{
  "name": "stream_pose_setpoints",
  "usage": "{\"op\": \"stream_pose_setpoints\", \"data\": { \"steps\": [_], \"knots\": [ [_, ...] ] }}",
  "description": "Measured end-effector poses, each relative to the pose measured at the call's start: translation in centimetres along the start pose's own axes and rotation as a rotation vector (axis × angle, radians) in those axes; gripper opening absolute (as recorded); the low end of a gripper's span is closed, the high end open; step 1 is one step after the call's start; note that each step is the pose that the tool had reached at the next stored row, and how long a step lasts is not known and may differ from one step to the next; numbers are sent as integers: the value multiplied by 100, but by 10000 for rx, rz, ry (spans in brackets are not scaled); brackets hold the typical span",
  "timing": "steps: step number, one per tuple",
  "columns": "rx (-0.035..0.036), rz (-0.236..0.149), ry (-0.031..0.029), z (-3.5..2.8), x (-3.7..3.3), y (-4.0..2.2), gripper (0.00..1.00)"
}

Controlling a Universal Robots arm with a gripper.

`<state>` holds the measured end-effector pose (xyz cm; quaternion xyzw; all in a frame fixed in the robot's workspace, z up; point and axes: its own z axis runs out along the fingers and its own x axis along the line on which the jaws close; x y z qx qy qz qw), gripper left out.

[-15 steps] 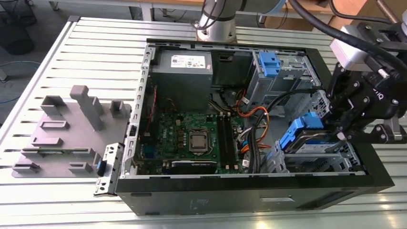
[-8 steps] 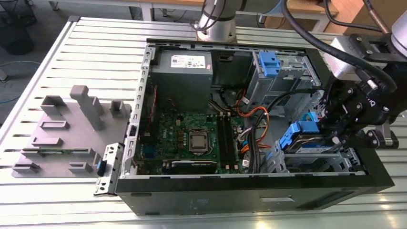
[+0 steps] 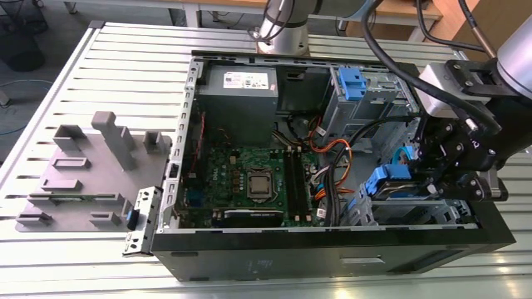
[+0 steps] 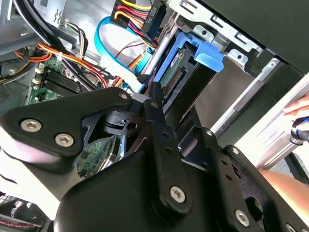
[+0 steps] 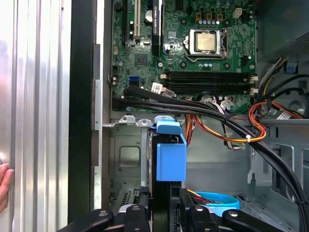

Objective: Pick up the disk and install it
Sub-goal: 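Insert the disk into the insertion slot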

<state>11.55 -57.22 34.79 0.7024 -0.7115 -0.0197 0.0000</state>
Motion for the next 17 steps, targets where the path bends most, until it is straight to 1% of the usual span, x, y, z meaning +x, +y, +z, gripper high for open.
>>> {"op": "stream_pose_setpoints", "data": {
  "steps": [8,9,12,13,15,17],
  "knots": [
    [1,0,3,1,0,0,36],
    [0,0,2,2,0,0,42],
    [0,0,3,2,0,0,42],
    [17,2,1,4,0,2,42],
    [108,-2,-8,10,0,2,42],
    [114,-4,-8,9,0,2,42]
  ]
}}
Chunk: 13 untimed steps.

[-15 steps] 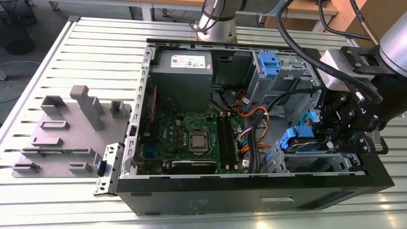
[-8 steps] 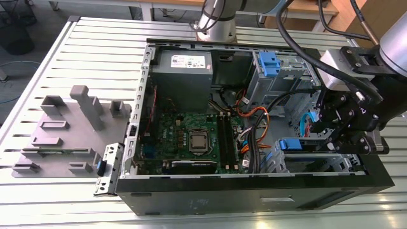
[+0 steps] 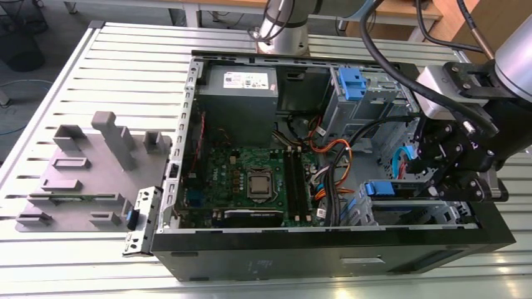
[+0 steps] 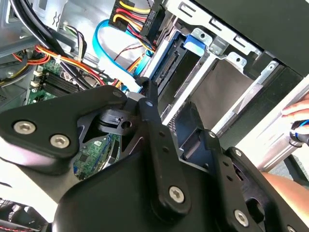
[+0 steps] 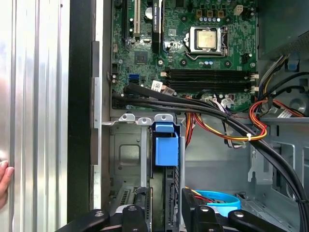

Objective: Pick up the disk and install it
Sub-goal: 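Insert the disk into the insertion slot, then insert the first disk wire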

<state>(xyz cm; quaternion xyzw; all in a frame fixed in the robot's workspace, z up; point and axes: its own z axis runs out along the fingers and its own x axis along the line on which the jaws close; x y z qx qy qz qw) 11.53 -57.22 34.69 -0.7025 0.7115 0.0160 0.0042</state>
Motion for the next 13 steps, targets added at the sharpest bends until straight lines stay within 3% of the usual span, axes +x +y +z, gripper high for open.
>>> {"op": "stream_pose_setpoints", "data": {
  "steps": [2,13],
  "knots": [
    [29,-1,1,0,0,0,42],
    [31,0,2,-20,-1,1,42]
  ]
}}
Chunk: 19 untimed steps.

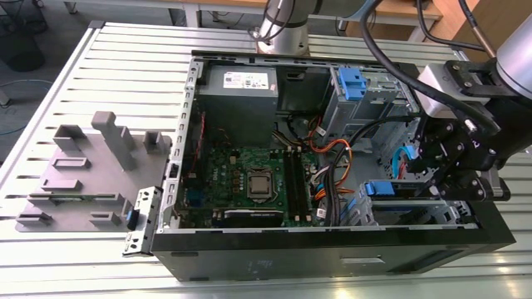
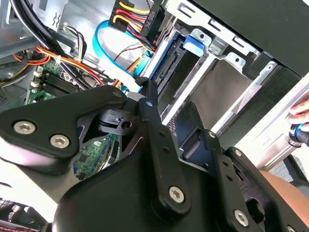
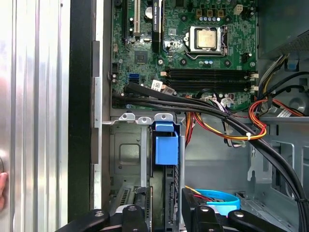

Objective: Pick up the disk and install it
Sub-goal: 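Insert the first disk wire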

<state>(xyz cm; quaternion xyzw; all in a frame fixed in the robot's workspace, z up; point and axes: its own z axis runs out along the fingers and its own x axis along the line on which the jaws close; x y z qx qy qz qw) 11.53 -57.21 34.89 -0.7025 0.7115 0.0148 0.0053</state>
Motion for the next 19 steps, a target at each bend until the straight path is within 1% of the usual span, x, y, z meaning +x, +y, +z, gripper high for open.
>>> {"op": "stream_pose_setpoints", "data": {
  "steps": [4,10,12,19],
  "knots": [
    [0,0,-2,-36,0,0,42],
    [0,0,-2,-37,-1,1,42],
    [0,0,-2,-52,-1,1,42],
    [0,-1,0,-64,-1,1,42]
  ]
}}
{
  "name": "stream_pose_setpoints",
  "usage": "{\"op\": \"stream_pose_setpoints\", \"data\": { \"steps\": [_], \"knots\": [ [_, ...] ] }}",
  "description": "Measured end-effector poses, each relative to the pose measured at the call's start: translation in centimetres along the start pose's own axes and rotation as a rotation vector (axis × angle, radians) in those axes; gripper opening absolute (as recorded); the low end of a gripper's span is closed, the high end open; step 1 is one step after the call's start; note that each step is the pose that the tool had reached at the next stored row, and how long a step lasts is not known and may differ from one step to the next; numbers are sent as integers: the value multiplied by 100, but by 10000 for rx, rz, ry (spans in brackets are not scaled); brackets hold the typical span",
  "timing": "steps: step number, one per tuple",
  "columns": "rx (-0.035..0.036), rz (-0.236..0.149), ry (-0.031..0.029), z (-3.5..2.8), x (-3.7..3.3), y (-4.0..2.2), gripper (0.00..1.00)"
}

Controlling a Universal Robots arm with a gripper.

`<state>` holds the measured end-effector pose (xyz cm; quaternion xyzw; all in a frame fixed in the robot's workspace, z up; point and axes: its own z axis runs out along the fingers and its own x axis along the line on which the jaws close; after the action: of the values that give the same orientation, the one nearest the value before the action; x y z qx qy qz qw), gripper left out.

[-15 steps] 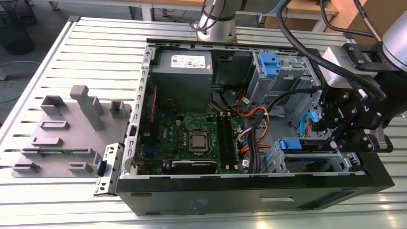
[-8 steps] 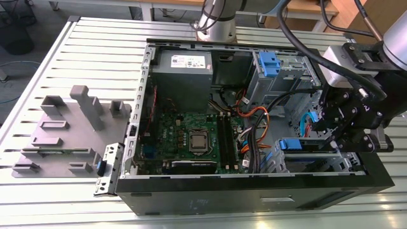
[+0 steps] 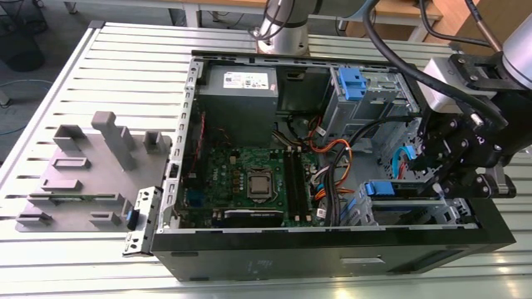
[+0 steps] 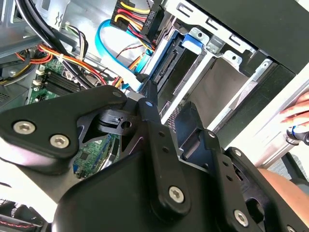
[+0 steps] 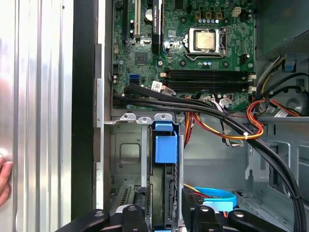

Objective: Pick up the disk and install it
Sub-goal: 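Insert the first disk wire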

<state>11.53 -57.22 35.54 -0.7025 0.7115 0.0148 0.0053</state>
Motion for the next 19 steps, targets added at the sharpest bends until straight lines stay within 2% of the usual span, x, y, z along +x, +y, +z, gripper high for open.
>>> {"op": "stream_pose_setpoints", "data": {
  "steps": [4,10,15,19],
  "knots": [
    [0,0,0,-29,-1,0,42],
    [0,0,-2,-104,-3,2,42],
    [0,0,0,-112,-6,2,42],
    [0,0,-1,-107,-41,2,42]
  ]
}}
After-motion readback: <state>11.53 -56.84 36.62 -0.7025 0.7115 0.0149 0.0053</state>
